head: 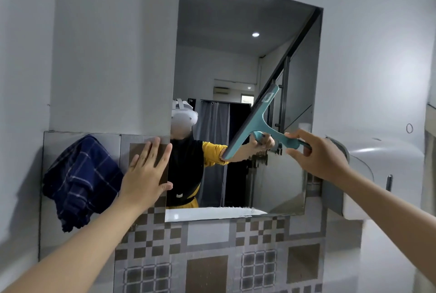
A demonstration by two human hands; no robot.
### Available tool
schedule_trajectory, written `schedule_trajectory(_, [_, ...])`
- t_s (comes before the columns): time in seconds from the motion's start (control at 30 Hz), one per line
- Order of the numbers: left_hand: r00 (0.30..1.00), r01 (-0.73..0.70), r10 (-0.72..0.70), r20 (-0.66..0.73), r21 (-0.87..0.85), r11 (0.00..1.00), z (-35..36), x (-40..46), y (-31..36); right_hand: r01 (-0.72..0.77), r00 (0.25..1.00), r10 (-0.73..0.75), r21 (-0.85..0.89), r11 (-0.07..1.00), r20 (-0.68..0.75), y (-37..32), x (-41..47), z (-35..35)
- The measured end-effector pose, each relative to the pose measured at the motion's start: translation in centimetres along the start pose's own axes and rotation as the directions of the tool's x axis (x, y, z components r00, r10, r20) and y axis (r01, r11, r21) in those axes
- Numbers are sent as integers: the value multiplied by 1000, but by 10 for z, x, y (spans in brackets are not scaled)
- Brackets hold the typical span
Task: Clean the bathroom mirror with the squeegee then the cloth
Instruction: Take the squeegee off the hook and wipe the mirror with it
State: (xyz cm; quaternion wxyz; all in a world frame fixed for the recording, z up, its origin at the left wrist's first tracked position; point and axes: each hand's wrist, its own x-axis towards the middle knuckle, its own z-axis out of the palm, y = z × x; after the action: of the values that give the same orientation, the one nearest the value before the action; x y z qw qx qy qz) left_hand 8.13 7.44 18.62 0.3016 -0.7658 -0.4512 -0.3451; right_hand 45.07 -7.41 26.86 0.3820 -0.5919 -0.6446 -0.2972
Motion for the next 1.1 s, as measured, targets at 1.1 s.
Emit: schedule_trajectory(1.1, [999,22,-24,38,59,998,3,2,3,-408,900,432,475,779,65,49,-82,36])
